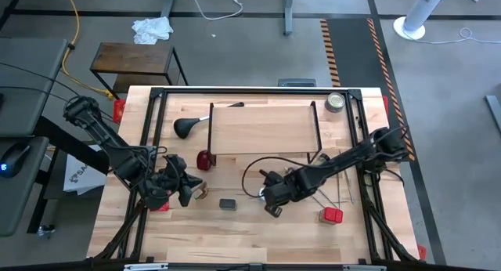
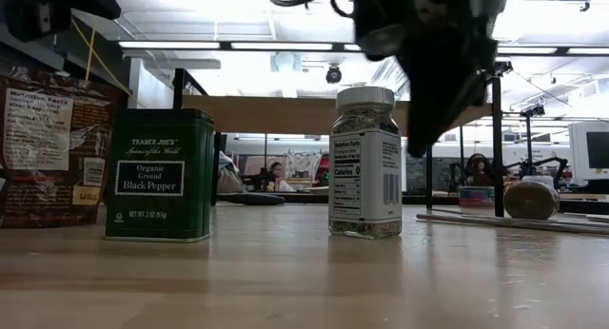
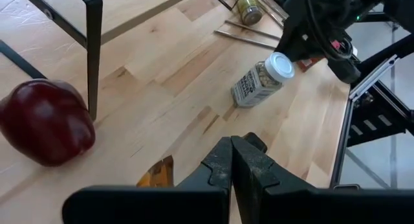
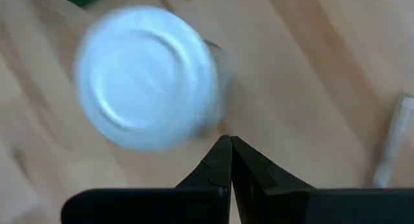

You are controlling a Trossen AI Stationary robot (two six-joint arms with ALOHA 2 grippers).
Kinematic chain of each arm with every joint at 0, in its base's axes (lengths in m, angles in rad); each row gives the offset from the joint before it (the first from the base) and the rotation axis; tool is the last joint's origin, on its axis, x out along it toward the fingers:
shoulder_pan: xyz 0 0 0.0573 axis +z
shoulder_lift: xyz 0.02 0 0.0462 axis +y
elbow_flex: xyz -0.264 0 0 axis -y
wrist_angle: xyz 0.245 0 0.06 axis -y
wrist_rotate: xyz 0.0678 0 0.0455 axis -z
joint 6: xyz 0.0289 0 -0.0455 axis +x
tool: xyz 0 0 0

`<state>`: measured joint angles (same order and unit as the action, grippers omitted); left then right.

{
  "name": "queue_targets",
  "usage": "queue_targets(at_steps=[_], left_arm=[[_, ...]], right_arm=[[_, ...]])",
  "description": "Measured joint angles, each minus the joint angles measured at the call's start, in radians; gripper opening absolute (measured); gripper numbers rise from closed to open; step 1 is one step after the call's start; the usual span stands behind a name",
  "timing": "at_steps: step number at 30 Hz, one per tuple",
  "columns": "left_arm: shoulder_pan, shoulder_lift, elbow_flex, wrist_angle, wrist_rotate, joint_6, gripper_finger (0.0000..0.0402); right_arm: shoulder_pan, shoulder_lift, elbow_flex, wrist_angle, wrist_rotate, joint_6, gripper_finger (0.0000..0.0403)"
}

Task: Shelf spices
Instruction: Remove the white seasoning bottle from the shelf, then move the black seasoning bottle to the bottom right of the table

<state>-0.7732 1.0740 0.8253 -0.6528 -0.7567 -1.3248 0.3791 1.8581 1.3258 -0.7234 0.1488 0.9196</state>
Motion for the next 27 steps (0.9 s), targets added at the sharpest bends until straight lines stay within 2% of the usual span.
queue_targets(at_steps=[9, 15, 18, 20, 22, 24, 27], left_arm=[[0.0, 0.0, 0.0, 0.0, 0.008, 0.037, 0.0], [0.0, 0.0, 0.0, -0.001, 0.01, 0.055, 0.0], [0.0, 0.0, 0.0, -0.001, 0.012, 0.054, 0.0], [0.0, 0.0, 0.0, -0.001, 0.013, 0.054, 0.0], [0.0, -0.002, 0.0, -0.002, 0.013, 0.055, 0.0], [0.0, -0.002, 0.0, -0.004, 0.013, 0.062, 0.0], [0.0, -0.001, 0.0, -0.007, -0.004, 0.065, 0.0]], right_arm=[[-0.013, 0.028, 0.0, 0.253, -0.03, 0.011, 0.0], [-0.068, 0.028, 0.0, 0.39, -0.041, -0.084, 0.0], [-0.096, 0.028, 0.001, 0.447, -0.118, -0.164, 0.0], [-0.107, 0.007, 0.002, 0.402, -0.179, -0.22, 0.0], [-0.102, -0.044, 0.002, 0.269, -0.174, -0.215, 0.0], [-0.082, -0.105, 0.003, 0.09, -0.111, -0.158, 0.0], [-0.022, -0.192, -0.022, -0.122, 0.008, 0.025, 0.0]])
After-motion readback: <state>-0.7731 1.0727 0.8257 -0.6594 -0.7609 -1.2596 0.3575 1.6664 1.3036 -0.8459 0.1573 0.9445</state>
